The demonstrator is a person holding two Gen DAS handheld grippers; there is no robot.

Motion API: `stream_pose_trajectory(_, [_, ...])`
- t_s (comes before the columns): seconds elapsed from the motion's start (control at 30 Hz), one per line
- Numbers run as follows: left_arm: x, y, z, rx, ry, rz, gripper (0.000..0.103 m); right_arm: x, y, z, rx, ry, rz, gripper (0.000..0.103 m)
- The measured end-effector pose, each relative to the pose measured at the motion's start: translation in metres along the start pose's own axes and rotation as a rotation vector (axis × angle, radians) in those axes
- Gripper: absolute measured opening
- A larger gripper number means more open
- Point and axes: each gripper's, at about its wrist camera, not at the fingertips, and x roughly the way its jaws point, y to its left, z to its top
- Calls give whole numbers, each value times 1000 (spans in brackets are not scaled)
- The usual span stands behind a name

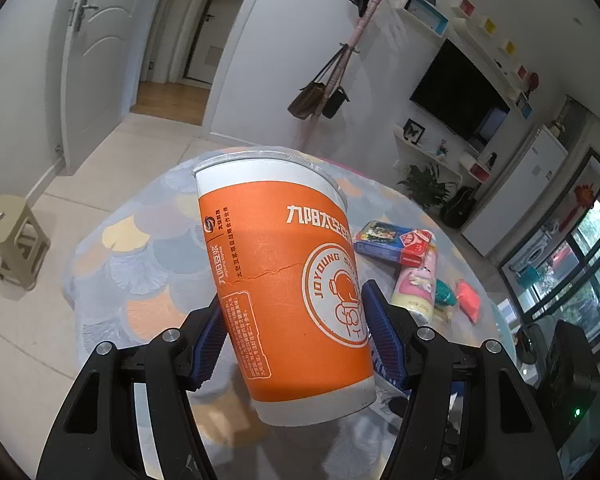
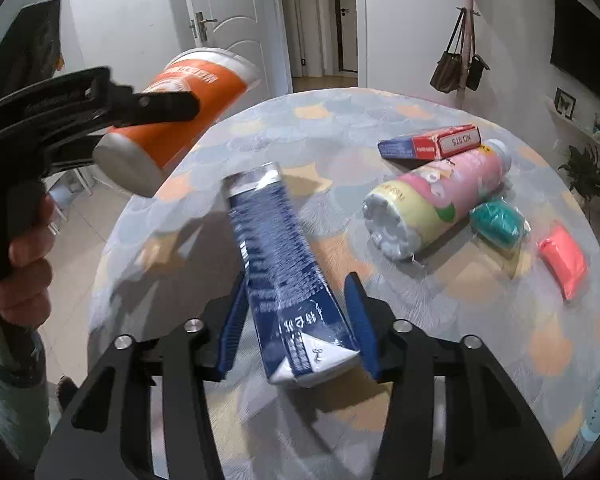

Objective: Collect trash

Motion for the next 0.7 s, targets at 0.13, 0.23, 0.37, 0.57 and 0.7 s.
stream_pose_trajectory(0.13, [-1,-4,-1,15,-5,-10,63,-15,4,-11,-9,-10,-30,34])
stream_pose_trajectory(0.23, [-1,-14,-1,44,-7,-21,63,-35,5,-20,-23,-28,-77,33])
stream_pose_trajectory(0.37, [1,-34,-4,76,-3,-55,63,-70,-6,-29,-7,-70,-122,33])
stream_pose_trajectory(0.57, [13,-80,-6,159,19,-130,63,-136,-51,-40,106,-197,-245,33])
stream_pose_trajectory(0.7, [26,-130,-12,271,6,-163,63,-170,-90,-47,200,-255,-349,33])
